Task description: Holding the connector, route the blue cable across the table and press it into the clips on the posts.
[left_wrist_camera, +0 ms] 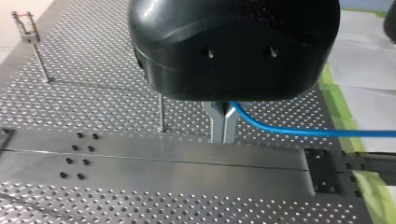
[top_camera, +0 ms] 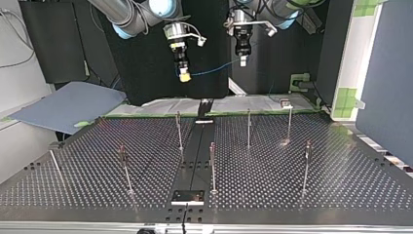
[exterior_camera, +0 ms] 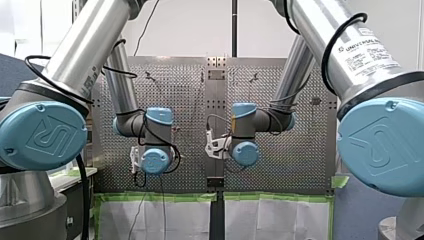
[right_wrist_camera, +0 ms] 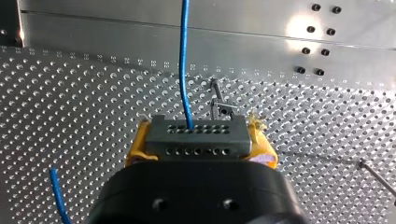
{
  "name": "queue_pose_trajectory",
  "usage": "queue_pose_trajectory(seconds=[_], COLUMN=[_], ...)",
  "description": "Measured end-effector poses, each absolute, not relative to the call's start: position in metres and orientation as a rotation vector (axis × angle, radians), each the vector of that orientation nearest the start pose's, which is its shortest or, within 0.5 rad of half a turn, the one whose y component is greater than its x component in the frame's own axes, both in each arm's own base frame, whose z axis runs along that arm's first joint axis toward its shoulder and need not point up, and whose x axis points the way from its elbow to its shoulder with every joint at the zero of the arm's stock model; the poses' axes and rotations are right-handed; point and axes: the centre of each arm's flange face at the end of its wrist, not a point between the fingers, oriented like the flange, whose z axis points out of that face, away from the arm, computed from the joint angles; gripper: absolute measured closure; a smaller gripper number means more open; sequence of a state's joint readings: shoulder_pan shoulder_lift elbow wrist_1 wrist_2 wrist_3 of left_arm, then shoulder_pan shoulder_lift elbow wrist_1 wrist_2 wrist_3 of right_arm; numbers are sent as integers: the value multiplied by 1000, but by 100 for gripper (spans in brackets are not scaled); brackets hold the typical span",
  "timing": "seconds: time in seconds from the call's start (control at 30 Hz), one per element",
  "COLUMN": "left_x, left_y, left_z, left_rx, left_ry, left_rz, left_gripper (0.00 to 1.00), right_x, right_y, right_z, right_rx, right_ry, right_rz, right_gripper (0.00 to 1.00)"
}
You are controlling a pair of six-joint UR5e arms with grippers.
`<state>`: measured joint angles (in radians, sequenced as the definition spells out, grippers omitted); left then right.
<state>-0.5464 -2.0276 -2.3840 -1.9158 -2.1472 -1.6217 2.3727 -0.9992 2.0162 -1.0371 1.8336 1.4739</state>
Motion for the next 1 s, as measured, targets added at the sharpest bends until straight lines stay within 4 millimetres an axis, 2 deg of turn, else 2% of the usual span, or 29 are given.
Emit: queue_pose_trajectory(seconds=[0.4, 1.0], left_x=[285, 285], left_y=[-266, -266], left_z=[63, 63], left_rx=[-41, -41], left_ry=[1617, 1617], left_rz=[8, 8], left_gripper=[100, 100], right_x=[453, 452], right_y=[-276, -275], right_z=[37, 31], right_rx=[1751, 1764], right_ry=[-830, -832], right_rz=[1427, 1415], right_gripper=[100, 100])
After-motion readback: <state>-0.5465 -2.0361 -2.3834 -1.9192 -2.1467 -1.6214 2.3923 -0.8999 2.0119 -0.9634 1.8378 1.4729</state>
